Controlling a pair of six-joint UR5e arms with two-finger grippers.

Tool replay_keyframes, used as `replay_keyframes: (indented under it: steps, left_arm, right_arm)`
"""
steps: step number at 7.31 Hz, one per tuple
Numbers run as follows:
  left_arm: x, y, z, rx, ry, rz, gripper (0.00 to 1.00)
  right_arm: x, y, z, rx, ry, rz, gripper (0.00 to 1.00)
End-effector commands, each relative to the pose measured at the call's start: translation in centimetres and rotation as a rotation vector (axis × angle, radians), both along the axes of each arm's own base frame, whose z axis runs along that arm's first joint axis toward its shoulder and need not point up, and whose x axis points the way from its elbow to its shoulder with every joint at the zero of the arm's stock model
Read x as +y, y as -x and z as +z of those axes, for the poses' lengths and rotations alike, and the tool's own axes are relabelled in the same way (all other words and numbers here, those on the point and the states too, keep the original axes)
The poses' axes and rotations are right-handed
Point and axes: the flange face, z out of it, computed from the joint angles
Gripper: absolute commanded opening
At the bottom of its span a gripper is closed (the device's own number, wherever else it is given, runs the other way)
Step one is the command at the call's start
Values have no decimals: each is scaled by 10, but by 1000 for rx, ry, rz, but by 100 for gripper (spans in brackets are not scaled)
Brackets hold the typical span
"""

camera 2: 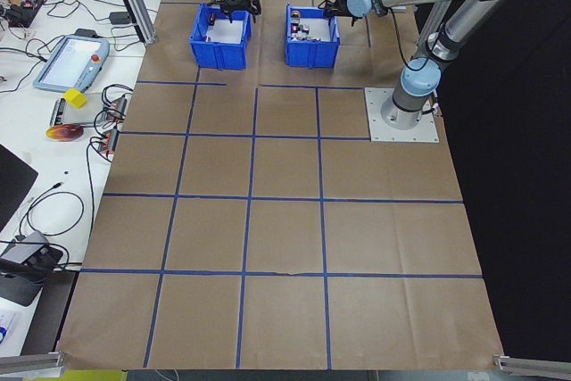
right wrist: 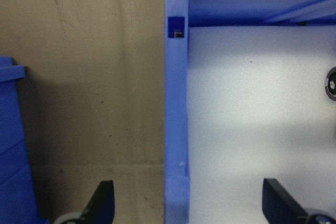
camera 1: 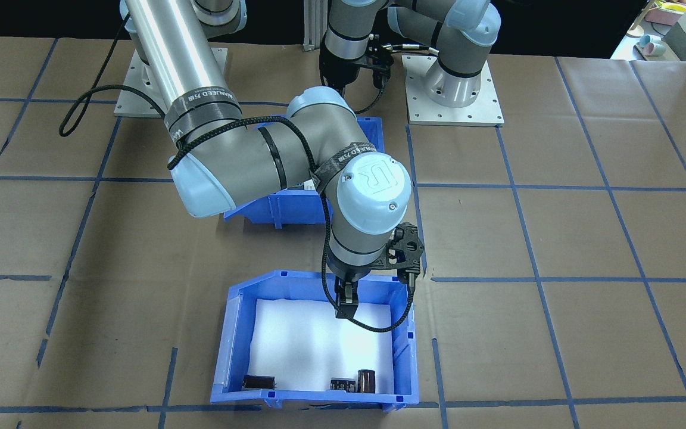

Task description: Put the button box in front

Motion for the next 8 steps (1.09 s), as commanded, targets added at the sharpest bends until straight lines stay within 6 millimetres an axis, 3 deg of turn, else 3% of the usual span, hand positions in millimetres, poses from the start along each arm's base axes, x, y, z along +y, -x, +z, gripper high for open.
replay_keyframes:
  steps: [1, 2, 3, 4, 5, 8]
  left_arm:
    - [1, 11, -13, -10, -7, 16, 98]
    - [-4, 14, -20, -11, -2, 24, 88]
    - [-7, 13, -24, -34, 9, 23, 82]
    - [-6, 13, -26, -36, 6, 20, 69]
    - [-7, 13, -26, -33, 6, 13, 61]
    - [-22, 24, -38, 10, 51, 24, 14]
  right_arm:
    - [4, 3, -39, -20, 44, -25, 100]
    - [13, 6, -46, -14, 26, -30, 99]
    - [15, 9, -47, -10, 21, -31, 83]
    - [14, 7, -45, -11, 25, -30, 55]
    - [13, 6, -39, -17, 34, -30, 34]
    - [19, 7, -6, -33, 71, -26, 7]
